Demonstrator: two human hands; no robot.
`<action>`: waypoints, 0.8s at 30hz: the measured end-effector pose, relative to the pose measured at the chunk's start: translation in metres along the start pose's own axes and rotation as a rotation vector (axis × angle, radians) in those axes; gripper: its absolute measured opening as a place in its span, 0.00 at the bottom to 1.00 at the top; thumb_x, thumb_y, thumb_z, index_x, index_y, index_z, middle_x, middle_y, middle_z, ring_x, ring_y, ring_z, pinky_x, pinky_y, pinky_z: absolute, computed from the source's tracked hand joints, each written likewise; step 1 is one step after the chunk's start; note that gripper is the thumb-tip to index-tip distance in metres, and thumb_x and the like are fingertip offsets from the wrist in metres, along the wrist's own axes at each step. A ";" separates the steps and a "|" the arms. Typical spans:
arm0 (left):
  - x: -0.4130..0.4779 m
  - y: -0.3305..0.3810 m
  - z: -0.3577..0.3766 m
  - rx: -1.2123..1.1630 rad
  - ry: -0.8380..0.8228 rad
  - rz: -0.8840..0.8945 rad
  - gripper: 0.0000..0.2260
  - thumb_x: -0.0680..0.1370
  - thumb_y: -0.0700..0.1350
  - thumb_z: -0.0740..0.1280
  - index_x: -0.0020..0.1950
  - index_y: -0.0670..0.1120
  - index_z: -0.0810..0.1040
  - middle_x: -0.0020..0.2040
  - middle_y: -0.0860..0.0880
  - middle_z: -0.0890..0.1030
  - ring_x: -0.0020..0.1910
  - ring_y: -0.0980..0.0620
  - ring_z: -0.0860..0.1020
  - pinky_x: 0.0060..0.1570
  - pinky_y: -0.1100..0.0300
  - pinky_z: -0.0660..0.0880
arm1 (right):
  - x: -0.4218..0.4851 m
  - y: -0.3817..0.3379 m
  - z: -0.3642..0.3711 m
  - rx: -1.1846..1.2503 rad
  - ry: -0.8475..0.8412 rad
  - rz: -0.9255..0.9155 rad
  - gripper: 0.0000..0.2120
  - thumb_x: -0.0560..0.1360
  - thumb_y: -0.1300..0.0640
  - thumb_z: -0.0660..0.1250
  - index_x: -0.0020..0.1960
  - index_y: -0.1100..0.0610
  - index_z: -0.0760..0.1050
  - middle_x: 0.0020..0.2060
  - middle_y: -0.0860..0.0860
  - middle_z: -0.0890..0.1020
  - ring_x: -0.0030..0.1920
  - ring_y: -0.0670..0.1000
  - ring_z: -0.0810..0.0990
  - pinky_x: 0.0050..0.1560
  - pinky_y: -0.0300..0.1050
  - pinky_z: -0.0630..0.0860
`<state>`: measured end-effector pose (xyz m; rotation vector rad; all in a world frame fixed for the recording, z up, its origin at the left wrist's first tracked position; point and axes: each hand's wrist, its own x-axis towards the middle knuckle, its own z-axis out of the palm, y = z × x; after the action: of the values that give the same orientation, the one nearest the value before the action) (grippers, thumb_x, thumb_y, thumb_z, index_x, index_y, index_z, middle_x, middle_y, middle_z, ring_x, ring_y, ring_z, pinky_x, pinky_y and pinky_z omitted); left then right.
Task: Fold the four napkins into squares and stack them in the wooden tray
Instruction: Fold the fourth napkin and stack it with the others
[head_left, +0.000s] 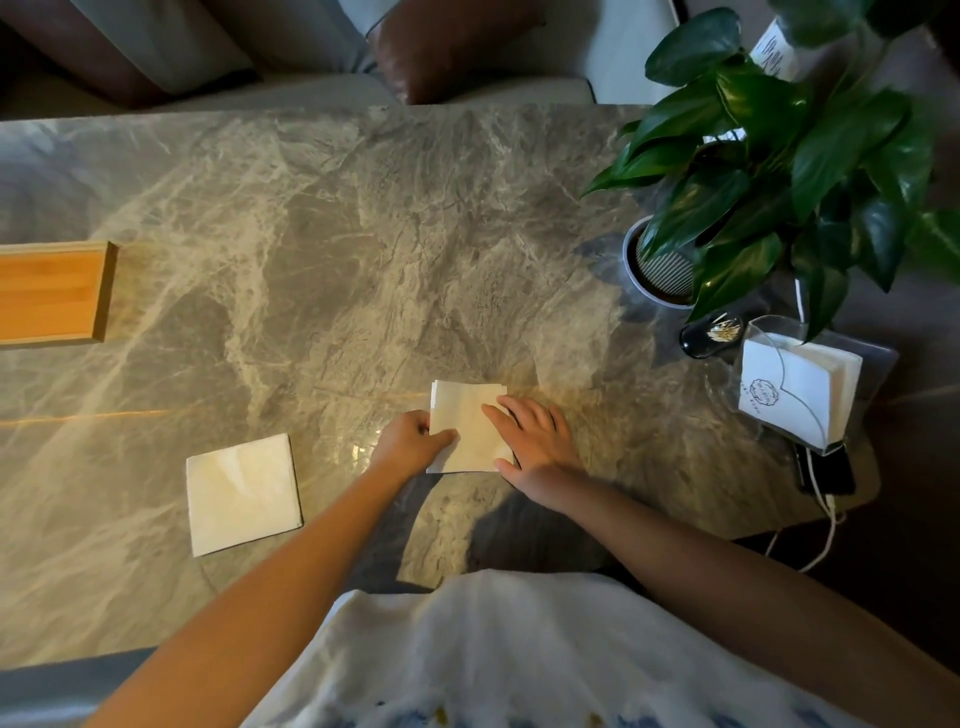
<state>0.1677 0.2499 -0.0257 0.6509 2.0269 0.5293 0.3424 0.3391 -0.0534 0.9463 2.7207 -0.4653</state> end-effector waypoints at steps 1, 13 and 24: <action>0.001 0.001 0.000 -0.005 0.019 0.010 0.09 0.75 0.47 0.69 0.43 0.41 0.77 0.35 0.48 0.75 0.37 0.49 0.73 0.34 0.59 0.67 | 0.000 0.000 0.001 0.002 0.009 0.000 0.35 0.73 0.47 0.65 0.75 0.46 0.53 0.75 0.48 0.58 0.74 0.52 0.56 0.73 0.56 0.53; -0.046 -0.017 -0.039 -0.437 0.059 0.085 0.07 0.77 0.35 0.61 0.47 0.34 0.77 0.41 0.38 0.80 0.42 0.44 0.77 0.46 0.51 0.73 | 0.009 -0.043 -0.027 1.346 0.160 0.421 0.18 0.75 0.61 0.69 0.64 0.58 0.70 0.57 0.55 0.79 0.52 0.50 0.80 0.49 0.37 0.76; -0.097 -0.131 -0.129 -0.555 0.208 -0.007 0.09 0.78 0.35 0.60 0.49 0.47 0.77 0.44 0.44 0.81 0.42 0.47 0.81 0.38 0.60 0.81 | 0.027 -0.190 -0.011 1.350 -0.256 0.326 0.02 0.75 0.61 0.69 0.46 0.57 0.80 0.46 0.56 0.84 0.45 0.50 0.80 0.47 0.43 0.76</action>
<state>0.0685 0.0736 0.0219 0.2573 1.9385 1.1399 0.2007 0.2175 -0.0098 1.3503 1.6944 -2.2262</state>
